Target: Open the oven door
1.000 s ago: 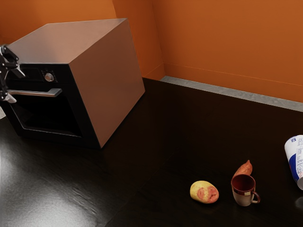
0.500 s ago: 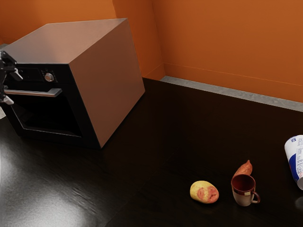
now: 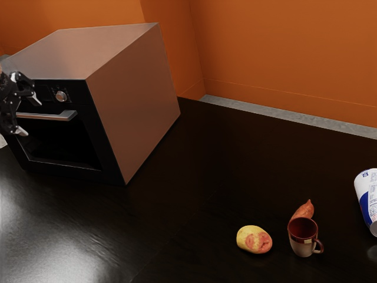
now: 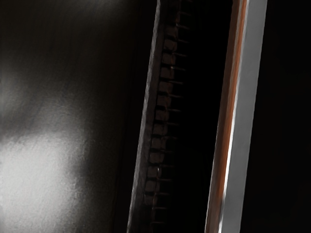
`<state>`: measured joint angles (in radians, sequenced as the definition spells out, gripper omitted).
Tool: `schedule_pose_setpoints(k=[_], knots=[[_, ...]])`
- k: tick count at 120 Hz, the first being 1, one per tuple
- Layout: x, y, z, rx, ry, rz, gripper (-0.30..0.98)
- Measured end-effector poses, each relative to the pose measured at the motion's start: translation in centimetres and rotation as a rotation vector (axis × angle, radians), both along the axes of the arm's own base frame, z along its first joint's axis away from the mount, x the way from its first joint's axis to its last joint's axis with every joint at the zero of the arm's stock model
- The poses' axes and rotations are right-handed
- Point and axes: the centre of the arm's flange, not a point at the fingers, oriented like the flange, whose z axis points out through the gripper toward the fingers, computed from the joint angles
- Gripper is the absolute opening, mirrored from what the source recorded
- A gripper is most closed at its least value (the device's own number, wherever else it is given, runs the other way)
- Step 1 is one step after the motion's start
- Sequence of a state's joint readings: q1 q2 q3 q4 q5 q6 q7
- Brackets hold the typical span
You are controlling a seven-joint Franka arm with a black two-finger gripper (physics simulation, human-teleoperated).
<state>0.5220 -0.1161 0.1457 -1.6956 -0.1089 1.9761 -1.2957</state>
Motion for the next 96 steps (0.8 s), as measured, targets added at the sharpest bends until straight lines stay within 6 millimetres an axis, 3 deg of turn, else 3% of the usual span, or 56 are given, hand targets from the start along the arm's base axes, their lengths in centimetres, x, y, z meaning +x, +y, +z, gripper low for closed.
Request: schedule_pose_setpoints(k=[11, 74, 96], knots=[[0.0, 0.1, -1.4, -0.016, 0.004, -0.008, 0.69], [0.5, 0.4, -4.8, -0.031, 0.016, -0.045, 0.69], [-1.6, -0.9, -5.7, -0.043, 0.012, -0.050, 0.69]])
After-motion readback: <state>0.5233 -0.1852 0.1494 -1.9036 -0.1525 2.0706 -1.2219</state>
